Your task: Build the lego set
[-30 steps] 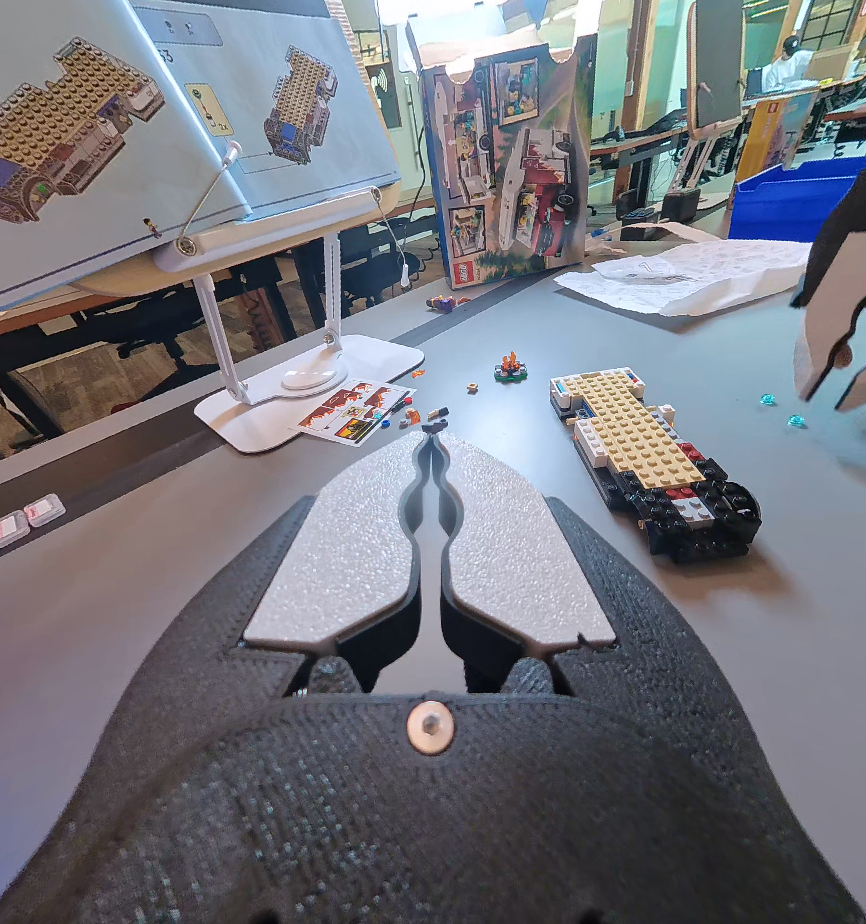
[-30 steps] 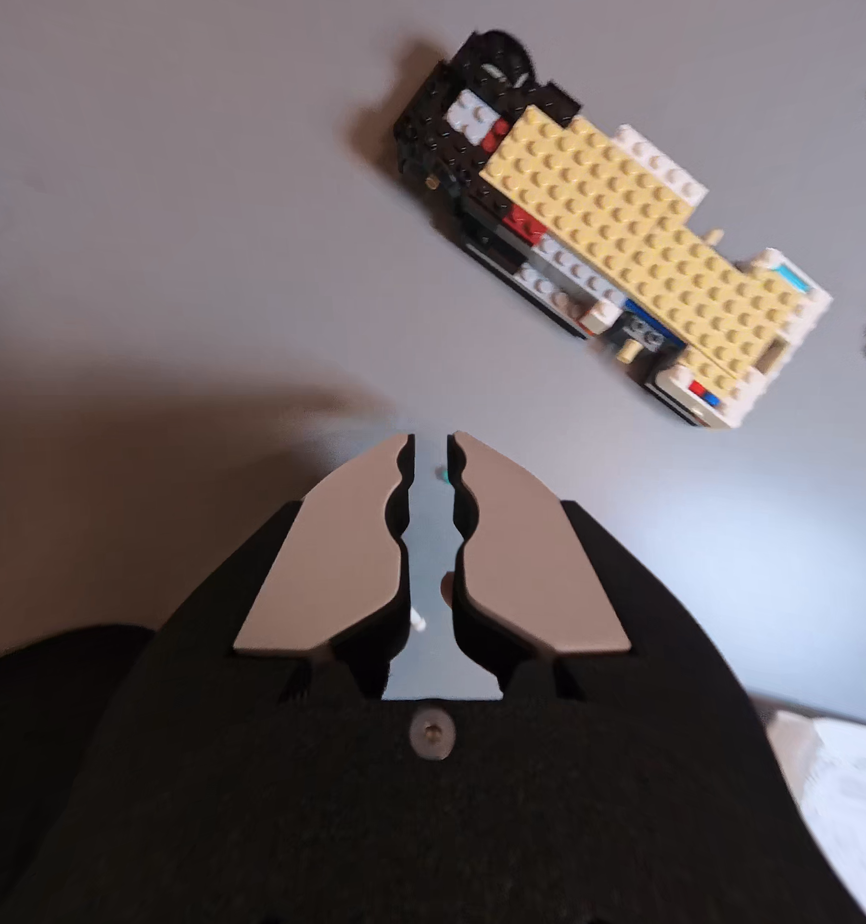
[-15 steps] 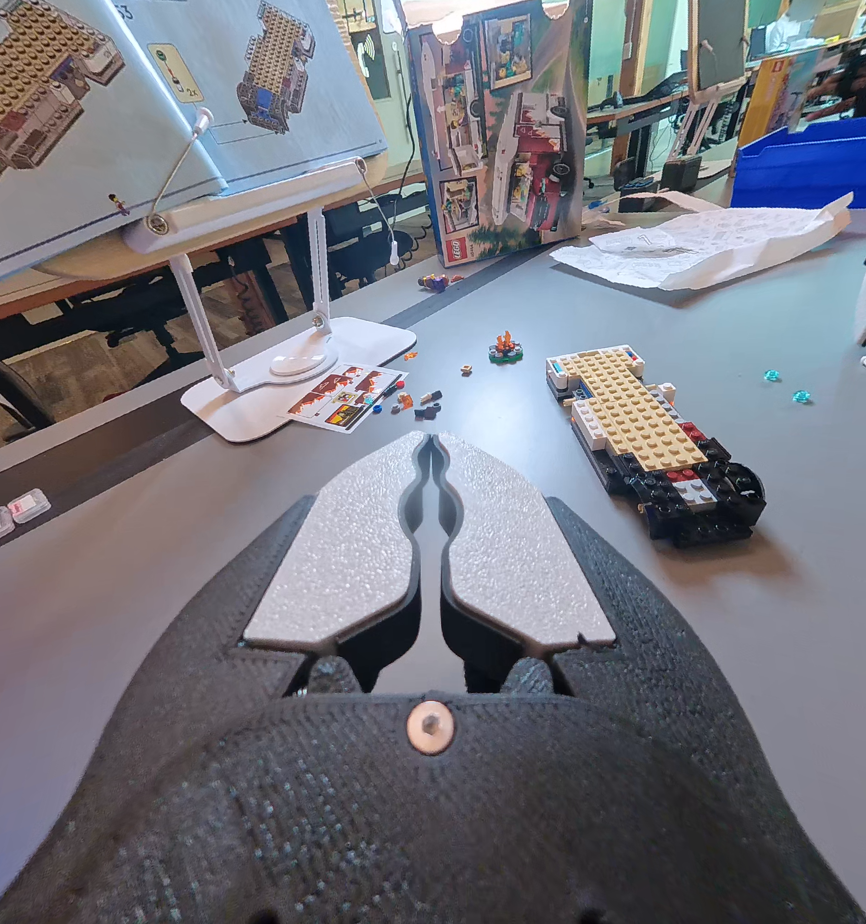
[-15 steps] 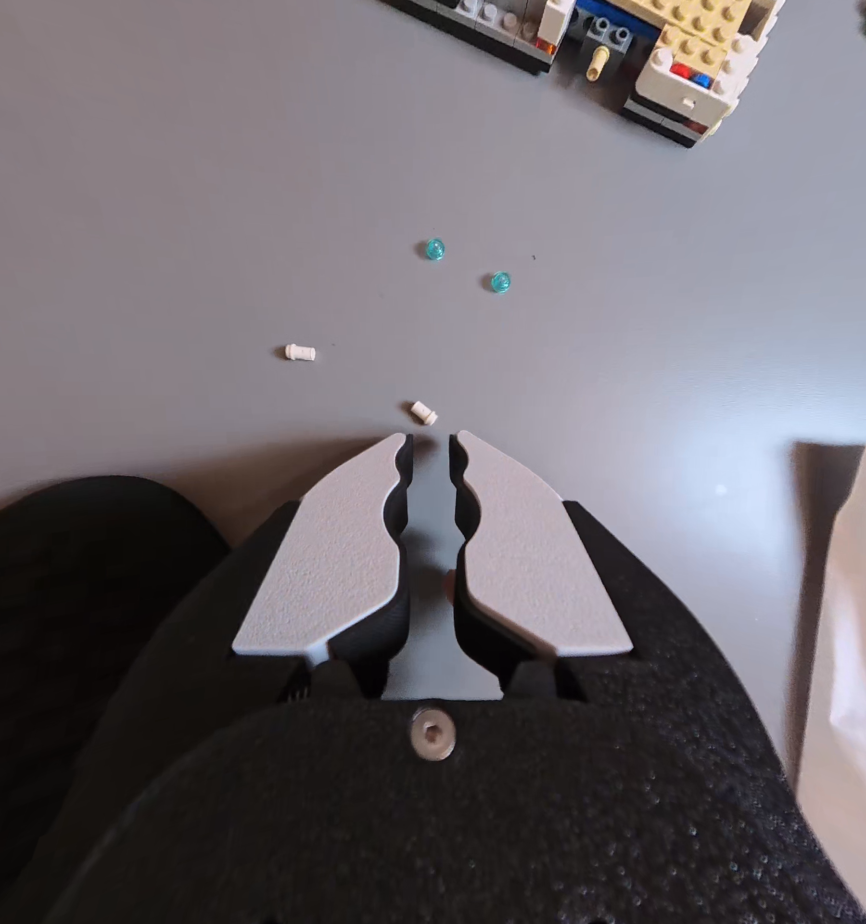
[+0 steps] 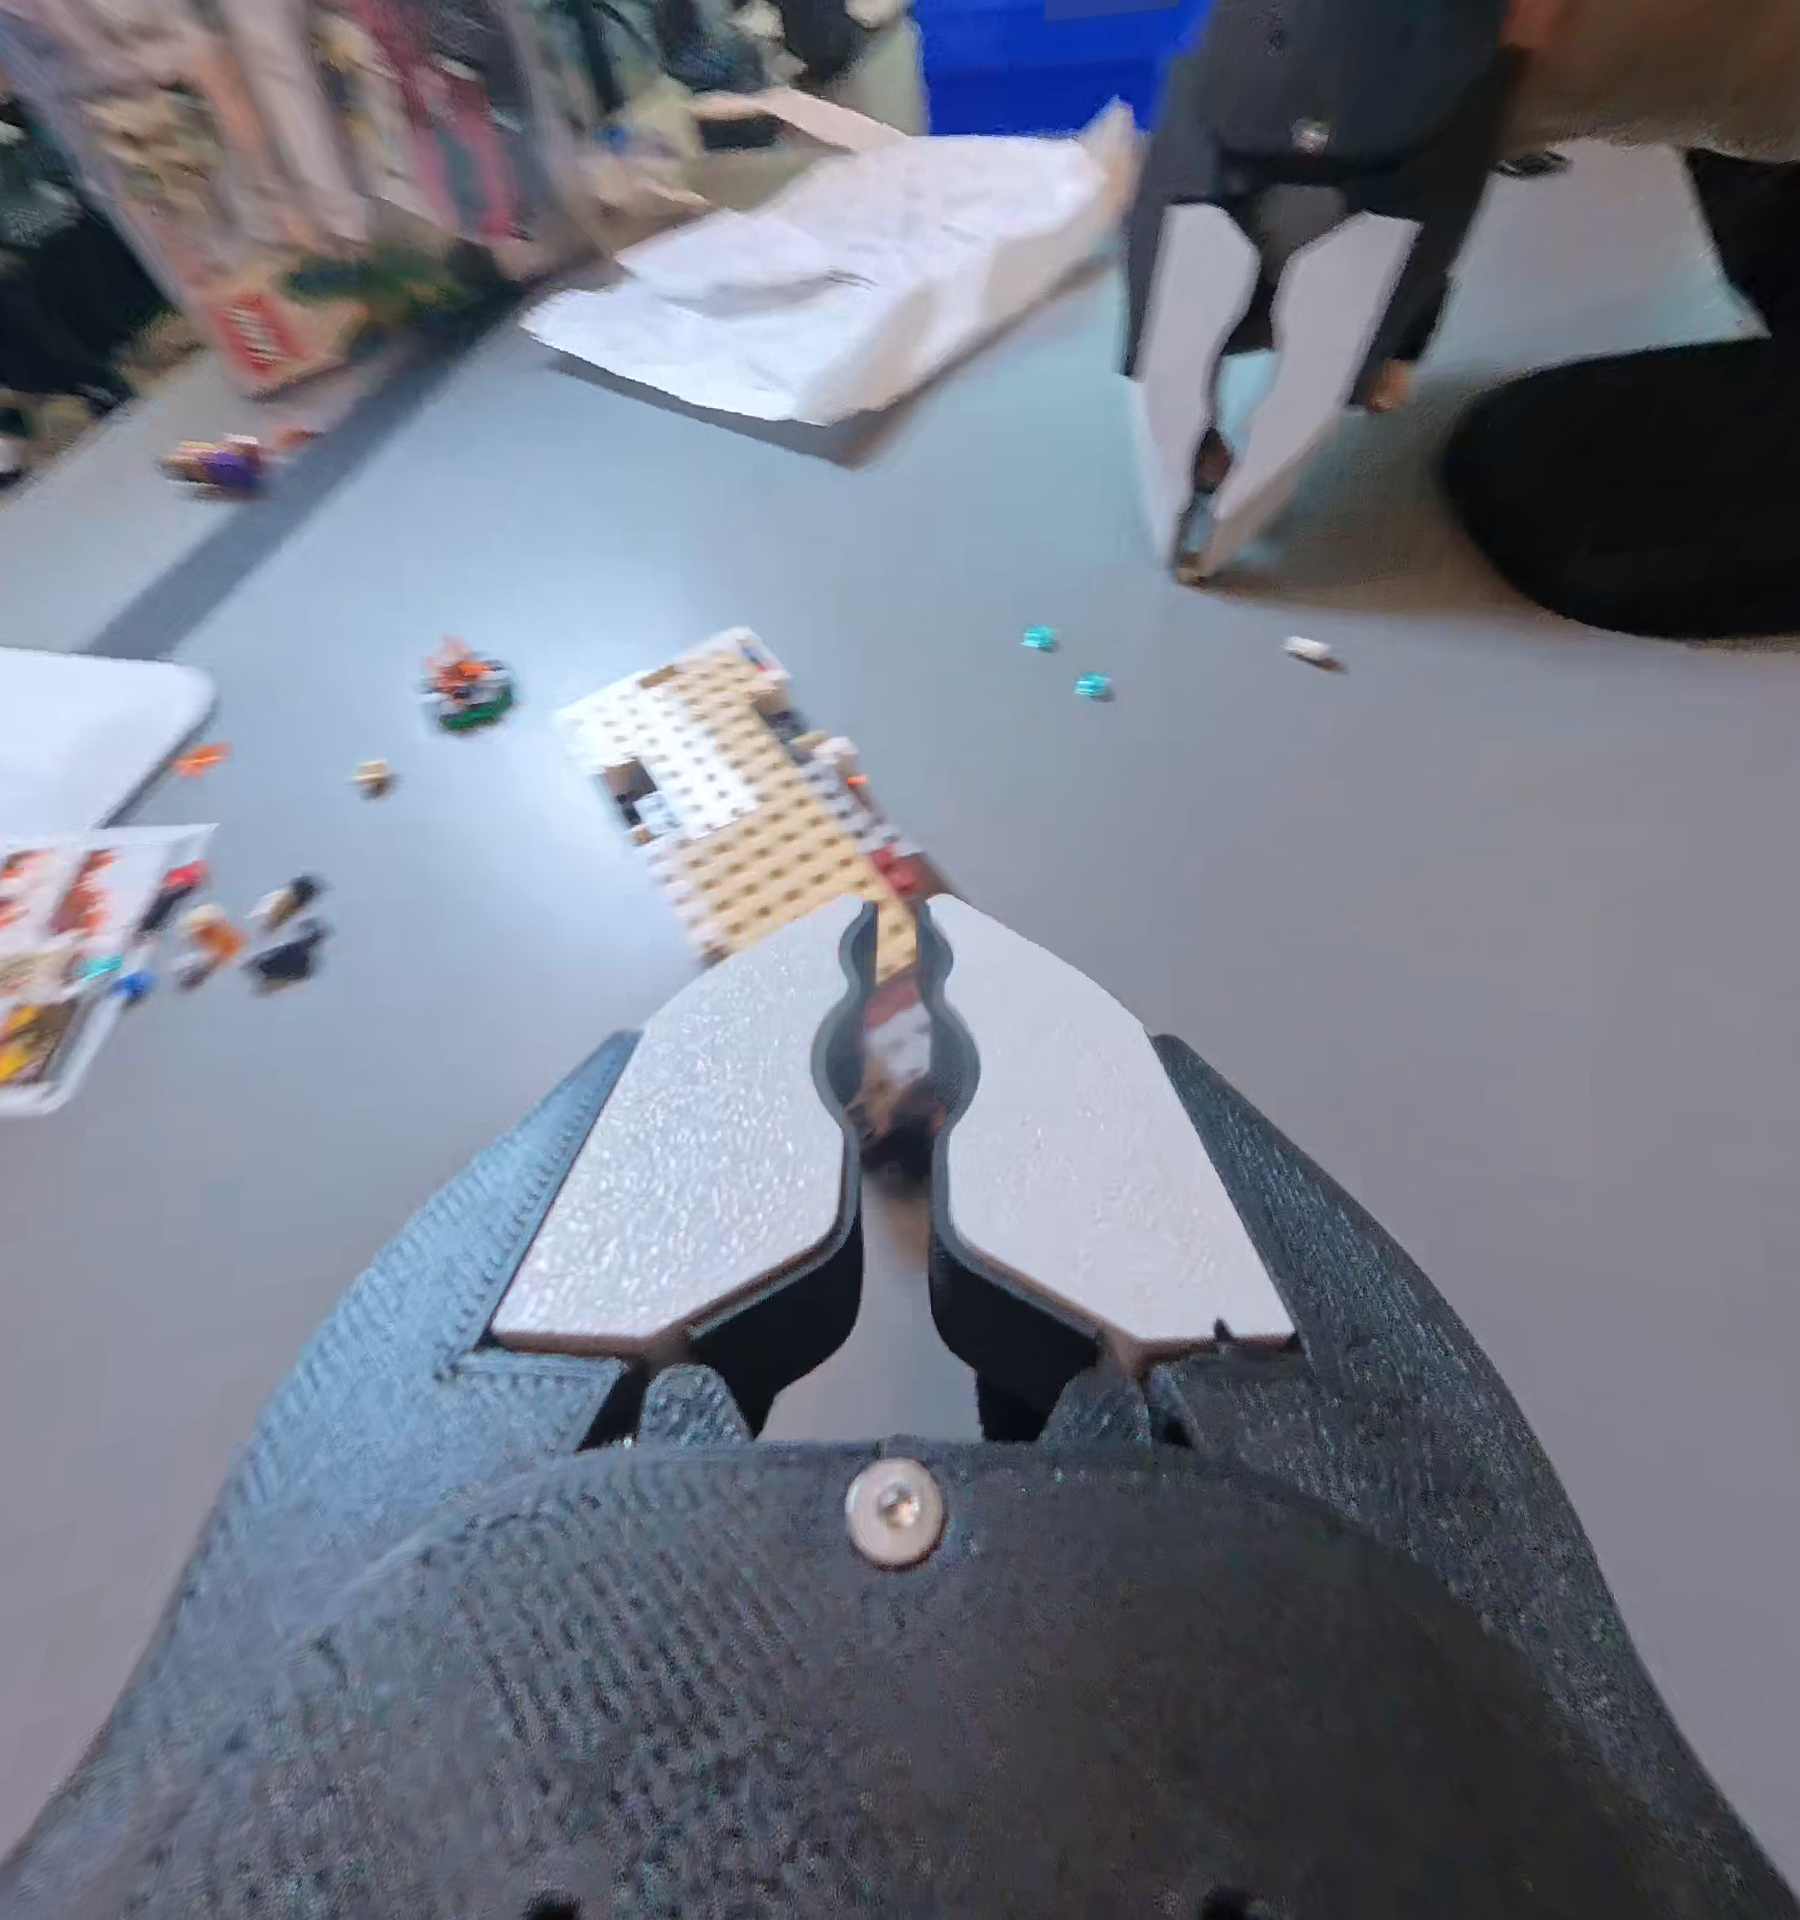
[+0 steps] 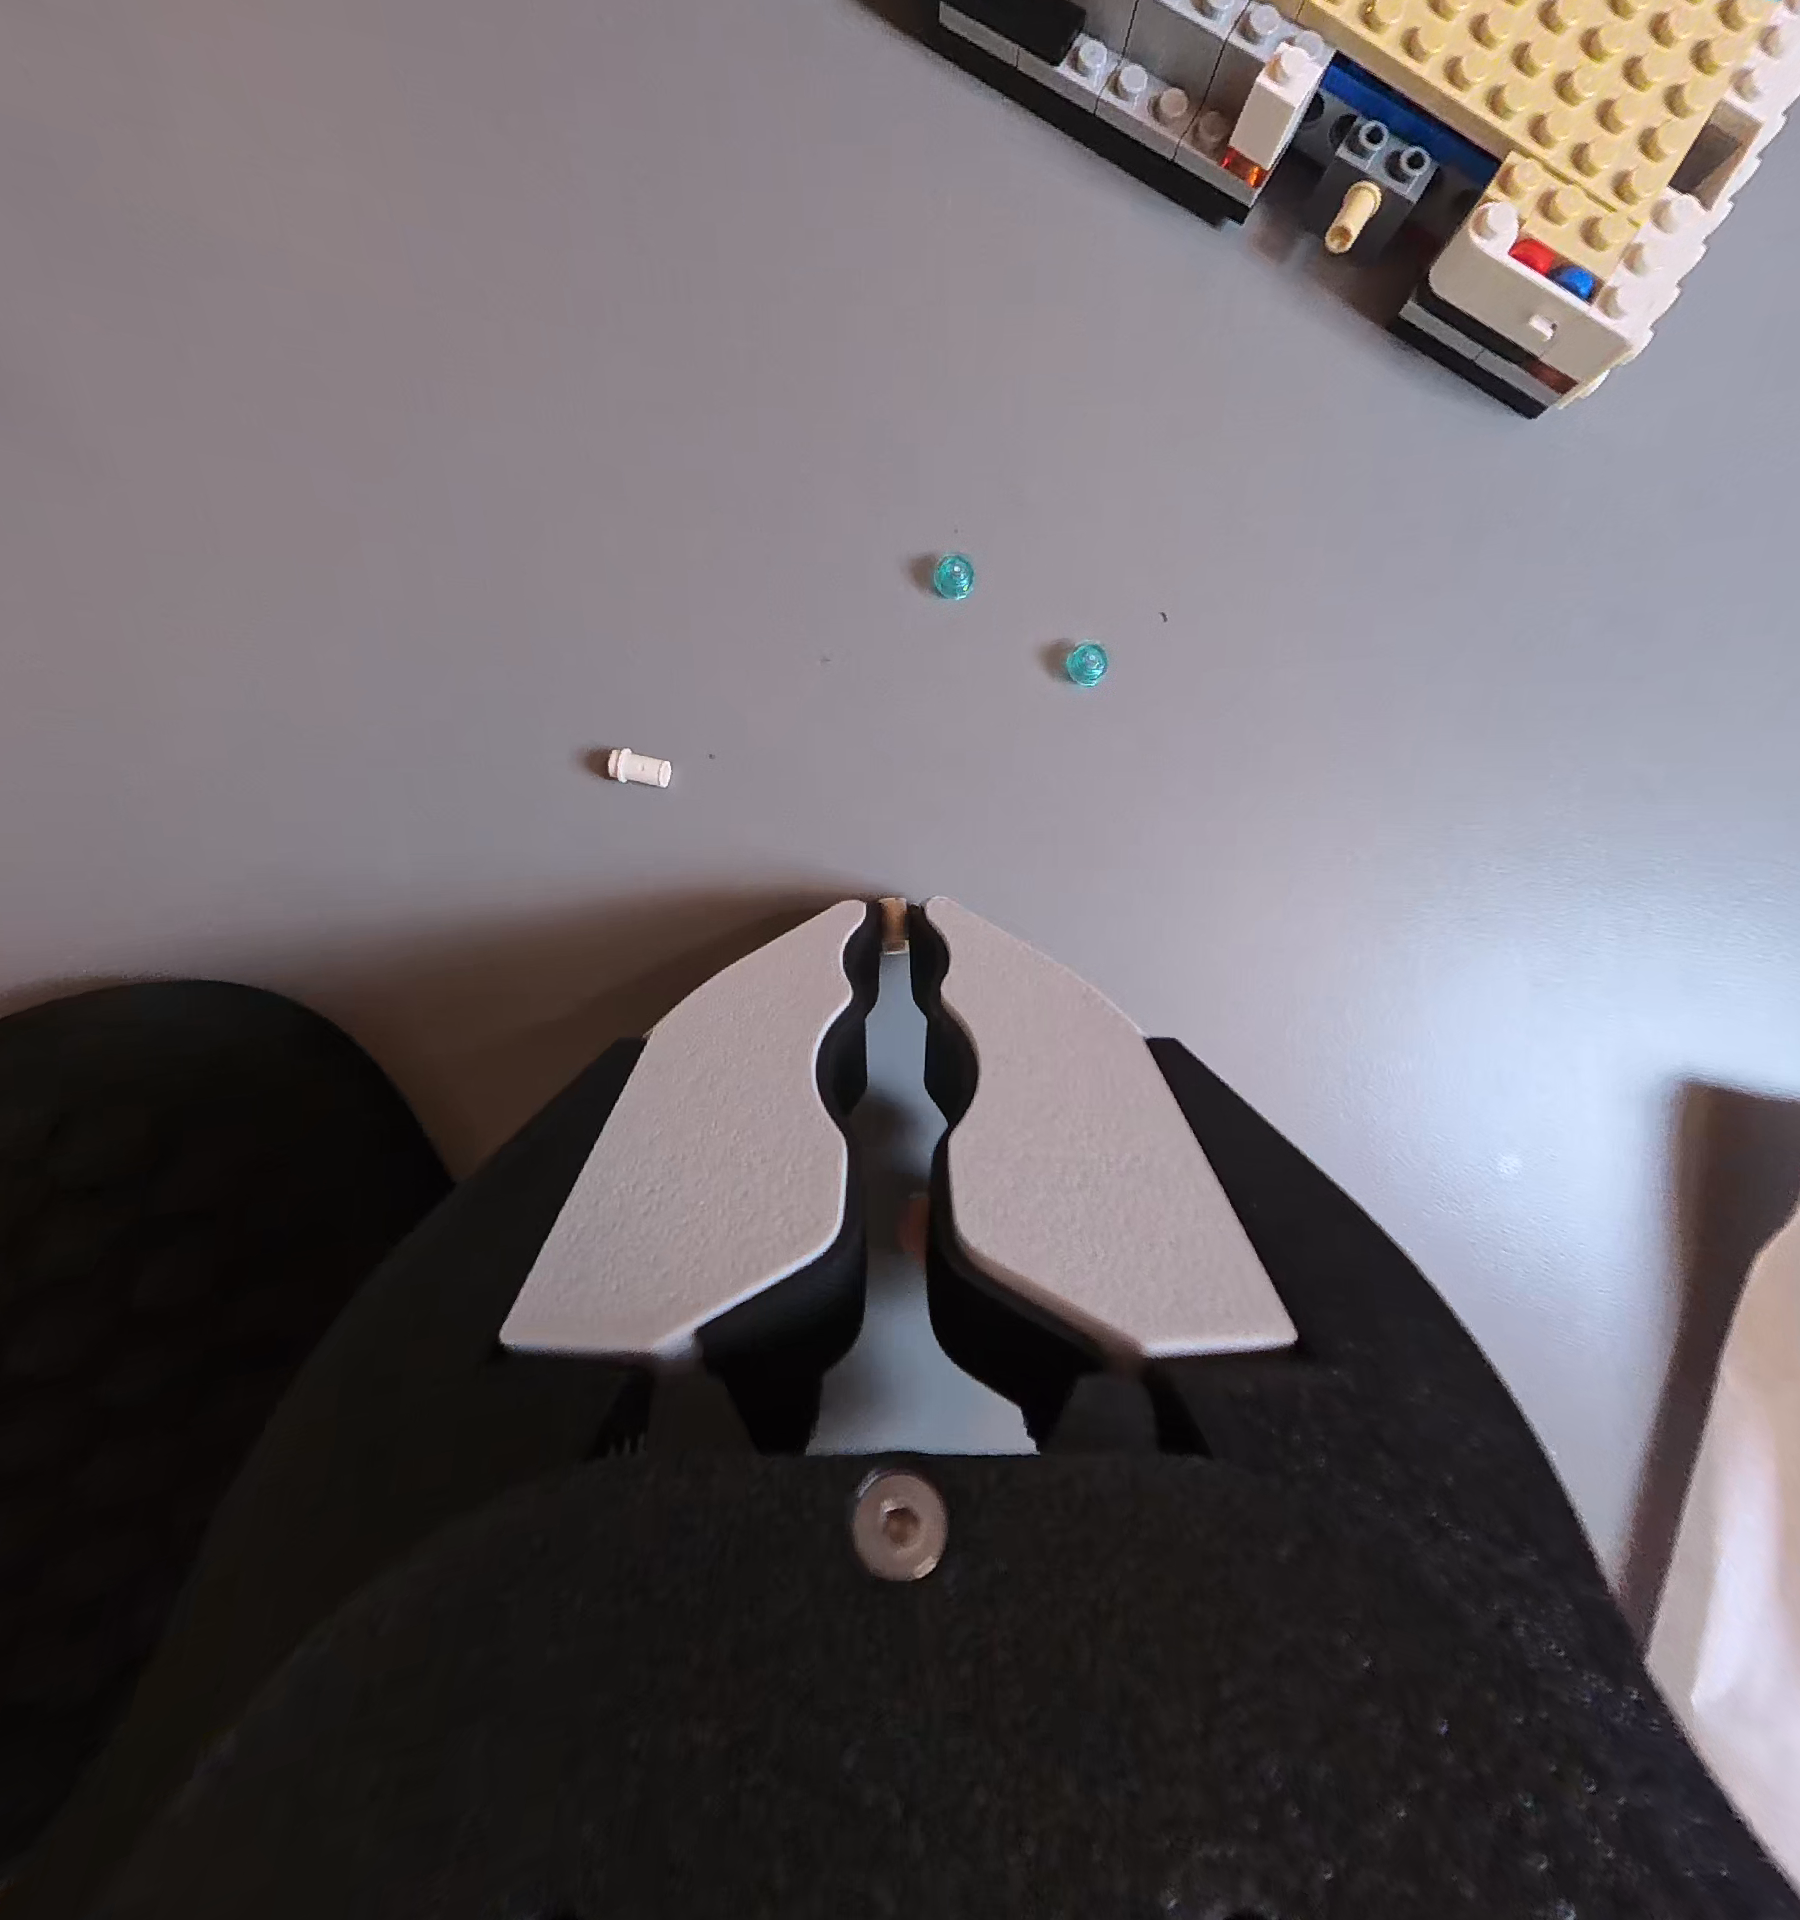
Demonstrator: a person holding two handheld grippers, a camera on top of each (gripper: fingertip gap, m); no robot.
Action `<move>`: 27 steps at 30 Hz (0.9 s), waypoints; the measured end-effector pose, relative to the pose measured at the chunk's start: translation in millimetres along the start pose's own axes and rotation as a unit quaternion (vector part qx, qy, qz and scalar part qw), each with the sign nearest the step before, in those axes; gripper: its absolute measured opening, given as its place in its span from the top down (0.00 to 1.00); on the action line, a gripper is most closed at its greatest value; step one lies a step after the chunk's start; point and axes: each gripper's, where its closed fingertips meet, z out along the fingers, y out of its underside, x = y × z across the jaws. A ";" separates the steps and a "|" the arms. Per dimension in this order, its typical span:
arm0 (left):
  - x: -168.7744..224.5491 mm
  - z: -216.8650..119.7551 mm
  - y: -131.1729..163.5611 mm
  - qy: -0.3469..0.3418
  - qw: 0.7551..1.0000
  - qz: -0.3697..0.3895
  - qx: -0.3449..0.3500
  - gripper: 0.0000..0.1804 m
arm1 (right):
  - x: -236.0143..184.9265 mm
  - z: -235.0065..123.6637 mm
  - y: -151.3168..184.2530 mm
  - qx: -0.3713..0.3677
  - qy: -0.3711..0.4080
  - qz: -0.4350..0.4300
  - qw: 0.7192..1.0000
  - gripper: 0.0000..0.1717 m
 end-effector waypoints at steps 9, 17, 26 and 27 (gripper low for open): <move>57.3 99.6 -5.4 0.167 0.961 0.127 -0.182 0.94 | -0.4 1.8 -2.8 0.002 0.016 -0.010 1.000 0.97; 60.4 128.5 -2.4 0.202 0.943 0.129 -0.231 0.92 | -1.1 1.8 -3.1 0.010 0.015 -0.024 1.000 0.97; 61.6 131.3 -3.0 0.212 0.937 0.120 -0.250 0.95 | -1.3 2.1 -3.4 0.013 0.008 -0.030 0.999 0.97; 62.4 130.9 -2.8 0.214 0.937 0.118 -0.251 0.96 | -1.2 2.1 -3.4 0.014 0.009 -0.030 0.999 0.97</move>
